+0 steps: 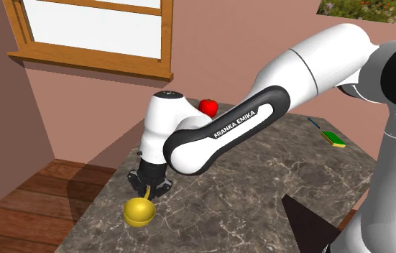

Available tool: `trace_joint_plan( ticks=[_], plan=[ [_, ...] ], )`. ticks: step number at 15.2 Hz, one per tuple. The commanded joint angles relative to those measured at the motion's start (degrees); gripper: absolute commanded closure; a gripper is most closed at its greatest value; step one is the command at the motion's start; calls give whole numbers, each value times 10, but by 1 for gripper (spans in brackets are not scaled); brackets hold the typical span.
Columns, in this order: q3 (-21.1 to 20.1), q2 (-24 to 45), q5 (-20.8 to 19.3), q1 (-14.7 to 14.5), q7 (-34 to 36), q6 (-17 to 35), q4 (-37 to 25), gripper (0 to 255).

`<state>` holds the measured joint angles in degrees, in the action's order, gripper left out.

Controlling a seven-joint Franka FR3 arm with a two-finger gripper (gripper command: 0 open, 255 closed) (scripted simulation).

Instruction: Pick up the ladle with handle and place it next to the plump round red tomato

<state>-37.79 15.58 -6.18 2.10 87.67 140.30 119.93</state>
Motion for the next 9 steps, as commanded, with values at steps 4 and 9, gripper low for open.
trace_joint_plan(
  ticks=[4,9],
  plan=[
    [-2,-2,4,2,-3,-2,-4,255],
    [-12,-28,26,11,-16,-35,-17,255]
  ],
)
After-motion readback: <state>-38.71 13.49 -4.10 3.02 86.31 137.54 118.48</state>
